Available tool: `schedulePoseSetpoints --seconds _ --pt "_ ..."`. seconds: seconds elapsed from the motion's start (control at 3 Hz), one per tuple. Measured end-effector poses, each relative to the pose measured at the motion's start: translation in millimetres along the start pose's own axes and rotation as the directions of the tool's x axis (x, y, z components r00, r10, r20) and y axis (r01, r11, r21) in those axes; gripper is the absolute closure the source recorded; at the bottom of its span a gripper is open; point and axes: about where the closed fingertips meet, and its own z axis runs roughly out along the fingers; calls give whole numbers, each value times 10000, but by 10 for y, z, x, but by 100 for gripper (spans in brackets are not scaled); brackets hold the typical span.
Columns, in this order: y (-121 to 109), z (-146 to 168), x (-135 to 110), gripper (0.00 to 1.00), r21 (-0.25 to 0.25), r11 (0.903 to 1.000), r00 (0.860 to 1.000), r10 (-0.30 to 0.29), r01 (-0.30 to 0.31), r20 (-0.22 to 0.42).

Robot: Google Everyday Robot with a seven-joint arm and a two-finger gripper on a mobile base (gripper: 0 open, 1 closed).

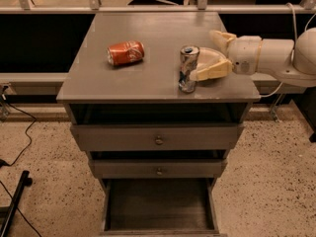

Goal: Place redbull can into bottom drawer

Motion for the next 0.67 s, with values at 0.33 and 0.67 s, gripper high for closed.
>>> schedulePoseSetpoints --seconds 0.33,0.67 --pt "90 175 74 18 -495 9964 9958 723 -695 570" --pt "256 388 122 49 -1332 9828 9856 1408 -1277 940"
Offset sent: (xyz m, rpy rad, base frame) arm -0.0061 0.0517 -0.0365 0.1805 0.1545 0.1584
